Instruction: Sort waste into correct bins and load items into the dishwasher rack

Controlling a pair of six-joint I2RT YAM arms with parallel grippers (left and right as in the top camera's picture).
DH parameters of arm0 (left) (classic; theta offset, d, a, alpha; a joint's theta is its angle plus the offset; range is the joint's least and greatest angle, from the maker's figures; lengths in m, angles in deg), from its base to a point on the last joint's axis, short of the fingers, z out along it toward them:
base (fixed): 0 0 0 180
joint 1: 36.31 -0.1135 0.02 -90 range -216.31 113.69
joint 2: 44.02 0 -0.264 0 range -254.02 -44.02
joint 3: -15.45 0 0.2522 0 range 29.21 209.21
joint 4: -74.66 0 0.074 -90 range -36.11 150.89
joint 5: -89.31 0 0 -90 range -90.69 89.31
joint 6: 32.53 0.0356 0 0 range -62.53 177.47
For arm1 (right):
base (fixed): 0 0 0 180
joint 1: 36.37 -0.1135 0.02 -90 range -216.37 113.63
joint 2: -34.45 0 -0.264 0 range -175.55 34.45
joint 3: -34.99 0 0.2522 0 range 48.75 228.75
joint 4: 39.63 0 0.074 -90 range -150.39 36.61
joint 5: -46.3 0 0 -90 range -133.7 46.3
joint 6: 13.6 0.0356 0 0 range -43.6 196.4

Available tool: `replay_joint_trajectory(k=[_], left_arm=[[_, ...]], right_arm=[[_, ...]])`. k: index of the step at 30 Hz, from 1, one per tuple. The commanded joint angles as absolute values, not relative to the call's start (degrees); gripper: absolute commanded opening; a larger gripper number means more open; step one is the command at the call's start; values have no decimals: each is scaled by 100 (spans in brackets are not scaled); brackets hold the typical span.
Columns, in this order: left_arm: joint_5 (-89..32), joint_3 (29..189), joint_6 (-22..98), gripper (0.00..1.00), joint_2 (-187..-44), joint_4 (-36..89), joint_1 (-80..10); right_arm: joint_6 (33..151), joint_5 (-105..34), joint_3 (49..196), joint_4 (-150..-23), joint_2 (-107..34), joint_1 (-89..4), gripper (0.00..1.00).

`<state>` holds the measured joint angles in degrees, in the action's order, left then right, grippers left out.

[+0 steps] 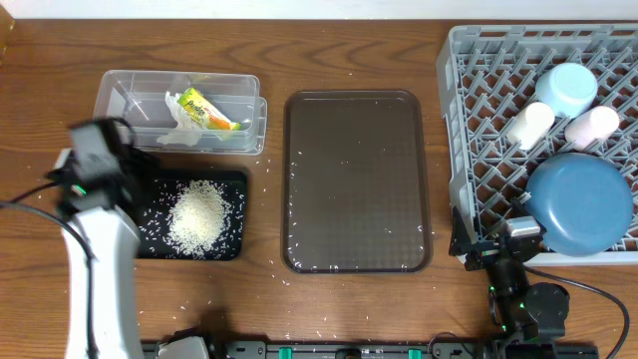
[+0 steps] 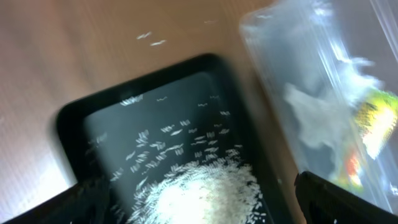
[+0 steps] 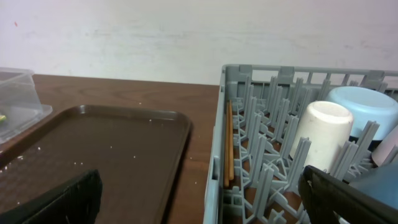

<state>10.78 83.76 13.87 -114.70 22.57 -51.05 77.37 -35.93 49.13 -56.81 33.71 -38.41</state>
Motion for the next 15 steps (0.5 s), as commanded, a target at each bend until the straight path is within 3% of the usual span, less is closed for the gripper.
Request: replay_joint_trajectory(k=[1,5,15], left_arm=[[1441,7414,2421,98,-10733,3009,-4631],[1443,6227,3116,98,-9802,3859,-4309],[466,5141,2784,98,-8182,3658,-4307]], right_arm=[[7676,-3576,4907,-5703,3413,-3787,99],[7676,-3576,4907,-5703,3413,-3787,99],[7674,-3576,4907,-5703,3413,-3787,99]])
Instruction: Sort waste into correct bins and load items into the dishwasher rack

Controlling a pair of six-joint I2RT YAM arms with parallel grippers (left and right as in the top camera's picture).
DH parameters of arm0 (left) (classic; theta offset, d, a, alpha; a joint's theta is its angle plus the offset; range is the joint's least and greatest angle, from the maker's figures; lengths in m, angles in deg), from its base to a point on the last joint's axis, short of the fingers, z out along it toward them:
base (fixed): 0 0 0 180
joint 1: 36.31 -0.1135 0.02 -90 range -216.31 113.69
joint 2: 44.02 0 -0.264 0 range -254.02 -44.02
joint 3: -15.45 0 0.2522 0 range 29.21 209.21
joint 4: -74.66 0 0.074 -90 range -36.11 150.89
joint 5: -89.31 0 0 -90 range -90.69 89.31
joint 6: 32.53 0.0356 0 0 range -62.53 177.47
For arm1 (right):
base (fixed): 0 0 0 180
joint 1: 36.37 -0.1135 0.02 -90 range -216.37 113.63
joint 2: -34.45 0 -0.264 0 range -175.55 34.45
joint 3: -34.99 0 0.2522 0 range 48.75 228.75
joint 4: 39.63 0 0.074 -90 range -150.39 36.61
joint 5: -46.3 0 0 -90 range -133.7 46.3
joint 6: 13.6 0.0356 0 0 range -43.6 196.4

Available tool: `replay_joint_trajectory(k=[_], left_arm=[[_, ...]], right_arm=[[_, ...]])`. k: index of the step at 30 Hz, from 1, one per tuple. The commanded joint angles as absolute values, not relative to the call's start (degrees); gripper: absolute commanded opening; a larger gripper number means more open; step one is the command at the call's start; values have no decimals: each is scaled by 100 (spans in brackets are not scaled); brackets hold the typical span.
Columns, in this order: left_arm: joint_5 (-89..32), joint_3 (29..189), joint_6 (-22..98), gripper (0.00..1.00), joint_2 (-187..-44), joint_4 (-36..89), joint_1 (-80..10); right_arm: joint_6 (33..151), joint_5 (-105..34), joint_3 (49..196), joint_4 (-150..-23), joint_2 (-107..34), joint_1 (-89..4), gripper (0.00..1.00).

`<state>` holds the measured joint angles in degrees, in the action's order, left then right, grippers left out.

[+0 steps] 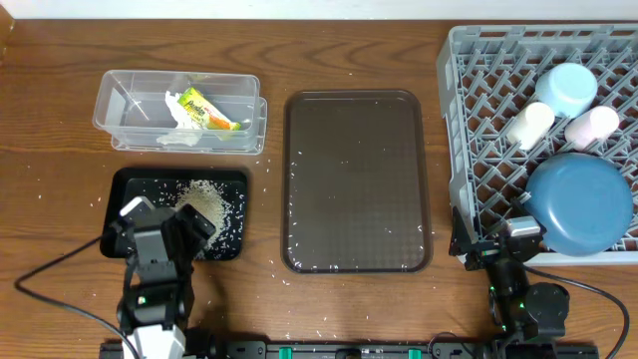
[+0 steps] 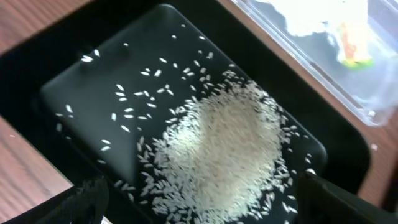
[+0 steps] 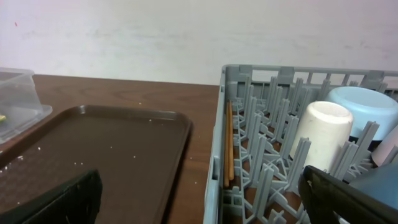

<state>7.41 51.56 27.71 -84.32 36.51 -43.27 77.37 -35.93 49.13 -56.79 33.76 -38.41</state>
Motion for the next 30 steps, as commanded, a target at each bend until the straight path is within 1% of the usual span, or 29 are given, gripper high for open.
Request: replay_joint_trajectory(k=[1,8,10,13,16,25,30], left_arm=[[466,5099,2786,98,-8108,3658,-4307],[459,4354,3002,98,-7221,3896,-4215],[402,4068,3075,98,-6880,4154,-4104],[153,3569,3573,98,-6274,4753,-3850],[127,3261,3846,98,-5737,5009,-3623],[-41,3211,4281,98,-4900,5177,-3531],[-181,3029,4458,98,-4397,5782,-3531]], right_arm=[[7674,-3574,4907,-5701,3413,-3787,99],[7674,-3582,4907,-5703,3411,-3789,99],[7674,-3574,4907,-5701,3409,-3787,99],[7674,-3576,4907,-5701,3406,-3789,99],[7674,-3576,4907,-5703,3406,-3789,99],[7674,-3576,4907,-5703,3406,-3789,99],[7674,-3576,4907,-5703,3406,-3789,99]])
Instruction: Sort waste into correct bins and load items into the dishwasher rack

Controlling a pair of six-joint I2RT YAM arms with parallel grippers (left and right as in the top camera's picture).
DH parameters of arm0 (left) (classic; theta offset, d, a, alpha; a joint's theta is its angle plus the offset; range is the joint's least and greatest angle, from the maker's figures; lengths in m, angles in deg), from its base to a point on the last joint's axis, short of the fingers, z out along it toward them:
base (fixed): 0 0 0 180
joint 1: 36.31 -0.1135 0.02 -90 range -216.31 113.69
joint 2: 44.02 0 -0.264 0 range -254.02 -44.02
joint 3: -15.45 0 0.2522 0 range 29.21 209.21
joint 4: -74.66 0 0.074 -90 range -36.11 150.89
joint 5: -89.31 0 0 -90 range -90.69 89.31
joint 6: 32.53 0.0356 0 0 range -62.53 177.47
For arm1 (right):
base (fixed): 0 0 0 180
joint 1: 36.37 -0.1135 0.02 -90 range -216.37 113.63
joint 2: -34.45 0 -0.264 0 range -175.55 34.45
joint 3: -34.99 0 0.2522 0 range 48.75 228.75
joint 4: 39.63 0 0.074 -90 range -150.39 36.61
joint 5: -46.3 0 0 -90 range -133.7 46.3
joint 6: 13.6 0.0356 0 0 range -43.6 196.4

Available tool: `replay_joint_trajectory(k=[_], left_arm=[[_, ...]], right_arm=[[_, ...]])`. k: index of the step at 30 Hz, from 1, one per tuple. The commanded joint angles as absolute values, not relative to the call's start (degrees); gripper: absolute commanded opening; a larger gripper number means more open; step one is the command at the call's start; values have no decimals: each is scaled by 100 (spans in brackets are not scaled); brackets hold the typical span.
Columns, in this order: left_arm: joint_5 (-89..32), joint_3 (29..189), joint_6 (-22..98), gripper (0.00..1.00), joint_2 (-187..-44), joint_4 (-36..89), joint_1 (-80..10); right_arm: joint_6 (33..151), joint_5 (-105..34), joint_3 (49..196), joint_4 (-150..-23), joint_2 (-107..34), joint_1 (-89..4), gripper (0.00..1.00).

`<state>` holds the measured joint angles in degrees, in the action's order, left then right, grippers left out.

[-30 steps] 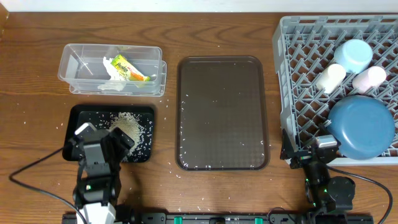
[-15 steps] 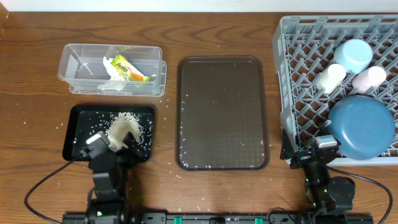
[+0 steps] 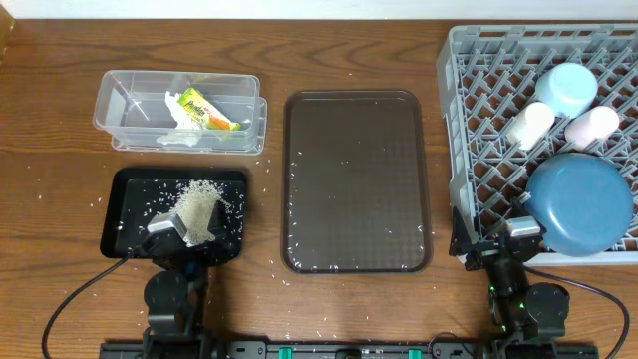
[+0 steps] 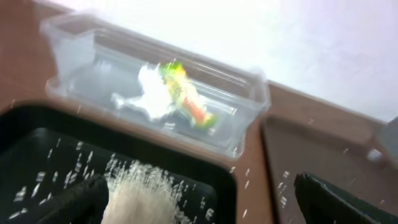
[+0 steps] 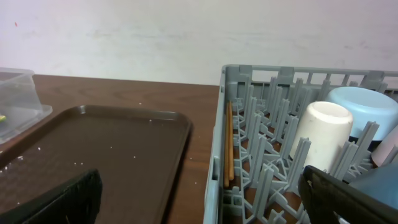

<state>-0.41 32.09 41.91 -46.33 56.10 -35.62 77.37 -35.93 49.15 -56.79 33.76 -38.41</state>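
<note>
A black tray (image 3: 122,189) holds a pile of rice (image 3: 195,204), seen close up as the rice pile (image 4: 140,196). Behind it a clear bin (image 3: 125,105) contains a yellow-green wrapper (image 3: 204,110) and white paper (image 4: 149,99). My left gripper (image 3: 177,231) sits low at the black tray's near edge, open, its fingers (image 4: 74,199) apart with nothing held. The grey dishwasher rack (image 3: 469,120) carries a blue bowl (image 3: 580,204), cups (image 3: 531,122) and chopsticks (image 5: 229,146). My right gripper (image 3: 495,254) rests at the rack's near left corner, open and empty.
A brown serving tray (image 3: 357,179) lies between the bins and the rack, with stray rice grains on it and on the wood around it. The white cup (image 5: 323,134) and blue cup (image 5: 364,102) stand upside down in the rack. A wall closes the far side.
My left arm has drawn back to the table's front edge. Its camera looked down on the rice and now looks level across the black tray to the clear bin. The right arm is unchanged.
My left arm first stood stretched out at the left of the black tray, near the clear bin. Then it was lower, over the tray's near part, facing down at the rice. Now it is folded at the front edge. The right arm stayed parked throughout.
</note>
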Motion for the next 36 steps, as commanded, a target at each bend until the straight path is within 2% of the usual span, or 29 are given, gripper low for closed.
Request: replay_joint_trajectory(k=[1,6,11,17,36], left_arm=[[-181,2953,4460,98,-4417,6032,-3531],[-188,2944,4613,98,-4412,6285,-3529],[-780,2944,5494,98,-4412,6560,-3531],[-743,2944,5488,98,-4412,5704,-3531],[-714,2944,5488,98,-4430,5730,-3531]], right_arm=[[7674,-3576,4907,-5703,3406,-3789,99],[7674,-3576,4907,-5703,3406,-3789,99],[7674,-3576,4907,-5703,3406,-3789,99],[7674,-3576,4907,-5703,3406,-3789,99],[7674,-3576,4907,-5703,3406,-3789,99]])
